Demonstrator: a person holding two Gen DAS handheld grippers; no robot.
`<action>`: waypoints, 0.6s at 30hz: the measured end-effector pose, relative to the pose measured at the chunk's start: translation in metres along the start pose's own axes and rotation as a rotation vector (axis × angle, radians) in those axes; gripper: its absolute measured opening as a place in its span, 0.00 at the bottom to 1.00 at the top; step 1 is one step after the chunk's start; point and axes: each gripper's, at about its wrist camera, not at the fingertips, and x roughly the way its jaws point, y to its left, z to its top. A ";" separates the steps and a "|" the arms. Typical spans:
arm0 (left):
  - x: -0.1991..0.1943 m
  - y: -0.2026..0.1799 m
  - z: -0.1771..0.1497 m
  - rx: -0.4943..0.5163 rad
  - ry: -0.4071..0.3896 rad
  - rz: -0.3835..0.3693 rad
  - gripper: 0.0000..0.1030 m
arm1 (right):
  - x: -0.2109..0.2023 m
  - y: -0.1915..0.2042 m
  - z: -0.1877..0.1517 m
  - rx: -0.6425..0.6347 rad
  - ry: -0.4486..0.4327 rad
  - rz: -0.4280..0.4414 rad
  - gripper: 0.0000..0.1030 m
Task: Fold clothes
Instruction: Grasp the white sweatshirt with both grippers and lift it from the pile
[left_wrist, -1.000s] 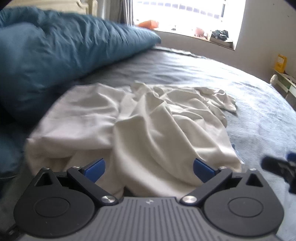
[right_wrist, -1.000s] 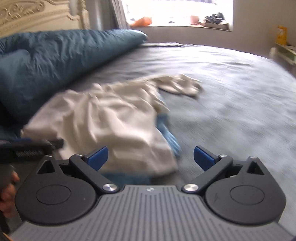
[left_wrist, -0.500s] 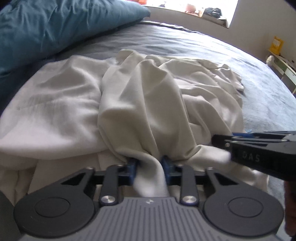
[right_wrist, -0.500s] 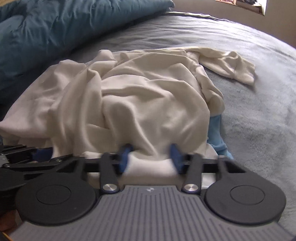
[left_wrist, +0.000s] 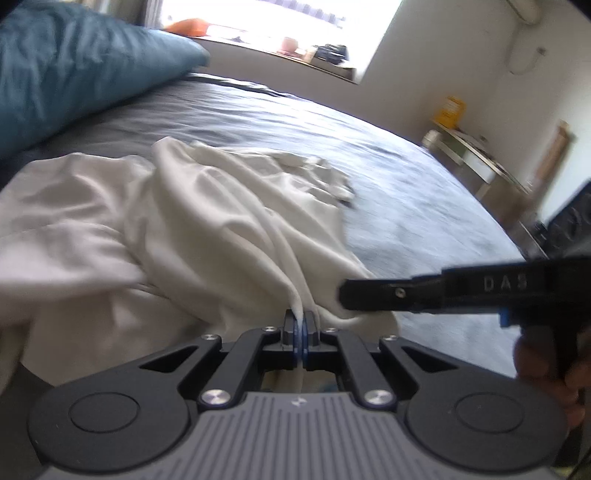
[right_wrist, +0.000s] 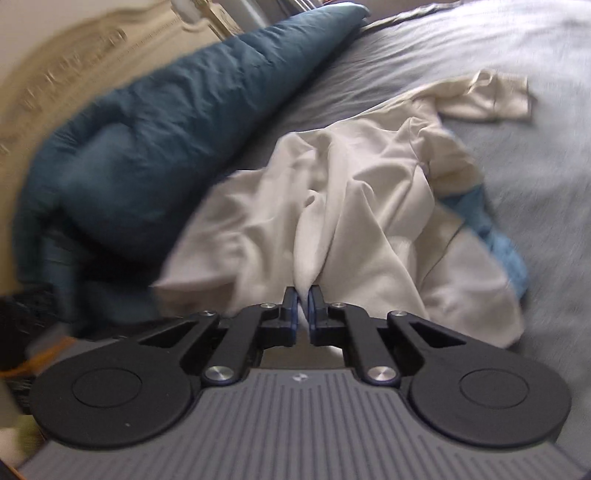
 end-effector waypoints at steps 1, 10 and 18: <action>-0.003 -0.007 -0.005 0.012 0.007 -0.004 0.03 | -0.007 -0.002 -0.005 0.022 0.003 0.033 0.04; -0.039 -0.083 -0.045 0.041 0.050 -0.094 0.03 | -0.089 -0.019 -0.057 0.169 0.027 0.211 0.02; -0.077 -0.196 -0.100 0.034 0.134 -0.230 0.03 | -0.216 -0.033 -0.119 0.207 0.067 0.275 0.02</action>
